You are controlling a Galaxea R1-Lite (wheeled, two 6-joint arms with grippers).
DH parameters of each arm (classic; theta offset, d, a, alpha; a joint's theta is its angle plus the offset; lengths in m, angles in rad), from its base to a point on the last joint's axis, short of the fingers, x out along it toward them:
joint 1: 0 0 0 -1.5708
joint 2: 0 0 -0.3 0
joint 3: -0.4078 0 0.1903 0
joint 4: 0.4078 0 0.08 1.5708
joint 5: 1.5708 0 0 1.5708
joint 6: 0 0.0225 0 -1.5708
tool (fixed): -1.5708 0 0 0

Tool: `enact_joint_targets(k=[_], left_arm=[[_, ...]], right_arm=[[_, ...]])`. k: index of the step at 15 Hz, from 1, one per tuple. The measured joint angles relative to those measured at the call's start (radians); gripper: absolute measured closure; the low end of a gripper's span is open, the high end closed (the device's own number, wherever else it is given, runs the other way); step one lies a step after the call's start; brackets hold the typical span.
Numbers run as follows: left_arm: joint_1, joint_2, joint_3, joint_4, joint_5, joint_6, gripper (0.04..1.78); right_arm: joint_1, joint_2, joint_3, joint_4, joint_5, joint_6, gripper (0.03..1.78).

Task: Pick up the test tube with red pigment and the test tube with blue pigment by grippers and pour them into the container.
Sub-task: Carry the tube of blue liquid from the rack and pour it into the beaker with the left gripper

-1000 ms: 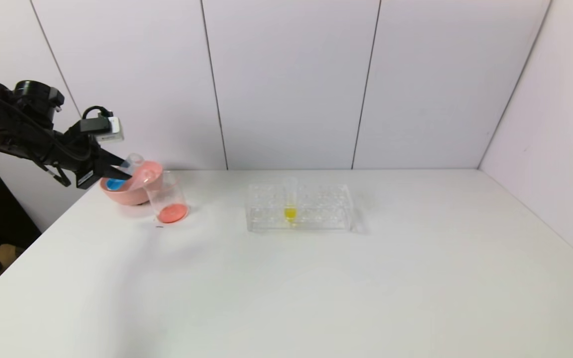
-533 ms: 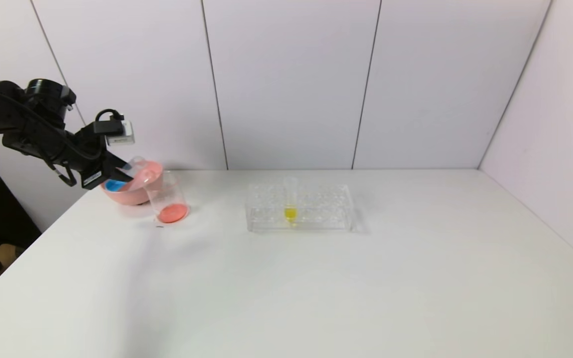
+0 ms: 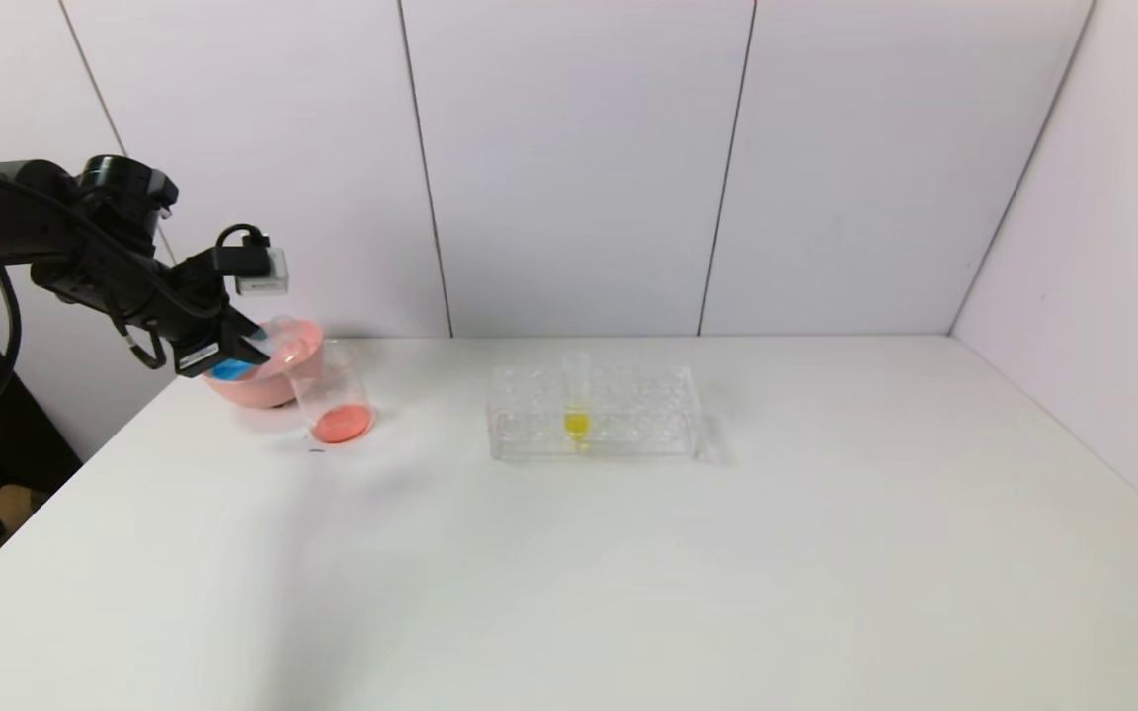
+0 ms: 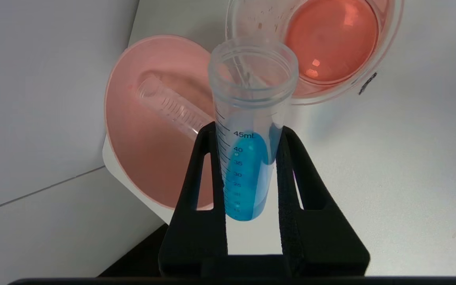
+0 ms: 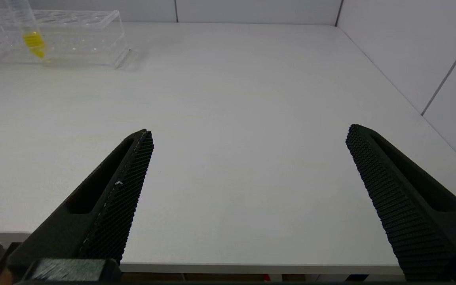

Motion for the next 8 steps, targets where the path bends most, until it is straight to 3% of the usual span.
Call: enact_joint_targets(k=[4, 8], left_arm=[[-0.029, -0.002, 0.0, 0.001, 0.094, 0.008, 1.44], [-0.039, -0.008, 0.0, 0.005, 0.098, 0.035, 1.44]], right_arm=[[0.0, 0.0, 0.0, 0.0, 0.0, 0.0, 0.04], [0.0, 0.0, 0.0, 0.0, 0.0, 0.0, 0.04]])
